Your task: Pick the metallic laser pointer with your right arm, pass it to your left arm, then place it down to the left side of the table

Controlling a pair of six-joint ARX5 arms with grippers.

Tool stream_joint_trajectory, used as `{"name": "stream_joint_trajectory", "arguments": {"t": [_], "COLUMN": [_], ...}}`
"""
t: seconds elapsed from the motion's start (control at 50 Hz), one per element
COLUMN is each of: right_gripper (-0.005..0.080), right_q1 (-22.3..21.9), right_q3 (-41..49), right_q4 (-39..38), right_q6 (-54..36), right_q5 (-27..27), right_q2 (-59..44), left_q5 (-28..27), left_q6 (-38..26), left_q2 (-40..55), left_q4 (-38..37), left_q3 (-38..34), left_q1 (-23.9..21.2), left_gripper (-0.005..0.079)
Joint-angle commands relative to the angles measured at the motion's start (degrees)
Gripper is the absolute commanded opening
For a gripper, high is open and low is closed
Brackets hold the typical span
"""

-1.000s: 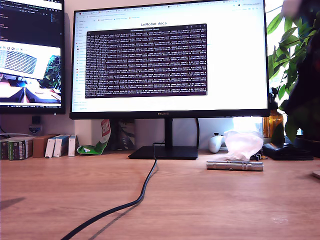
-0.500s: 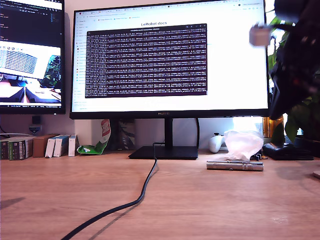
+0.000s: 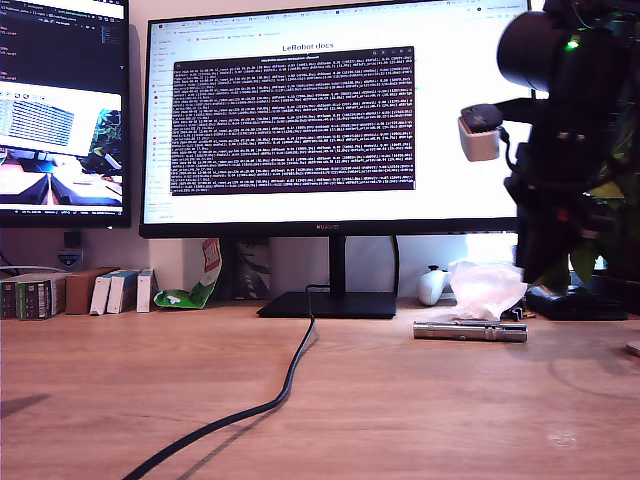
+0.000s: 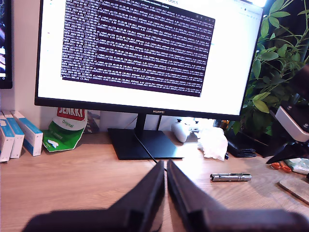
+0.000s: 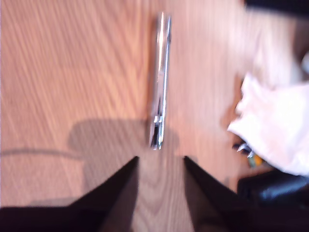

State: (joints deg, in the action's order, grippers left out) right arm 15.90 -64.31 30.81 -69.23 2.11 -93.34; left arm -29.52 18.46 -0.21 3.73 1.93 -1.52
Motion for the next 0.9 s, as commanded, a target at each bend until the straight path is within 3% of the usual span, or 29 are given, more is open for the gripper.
{"name": "stream_joint_trajectory", "arguments": {"t": [0.0, 0.36, 0.88], "right_gripper": [0.0305, 0.0353, 0.0357], "right_q1": [-0.02, 0.59, 0.59], "right_q3": [-0.31, -1.86, -4.92], "right_q4": [-0.17, -1.36, -0.74], "right_q6": [0.22, 0.39, 1.92], "right_q5": [0.13, 2.56, 0.04], "right_q2": [-2.93, -8.31, -11.96], "left_q5": [-0.02, 0.00, 0.46], "left_q6": [-0.50, -0.52, -0.94], "left_q2": [-0.15, -0.15, -0.15], "left_q4": [0.07, -1.16, -1.18], "left_q3": [0.35, 0.35, 0.35], "left_q1": [-0.13, -0.13, -0.13], "left_gripper": [-0.0021, -0.0021, -0.0021]}}
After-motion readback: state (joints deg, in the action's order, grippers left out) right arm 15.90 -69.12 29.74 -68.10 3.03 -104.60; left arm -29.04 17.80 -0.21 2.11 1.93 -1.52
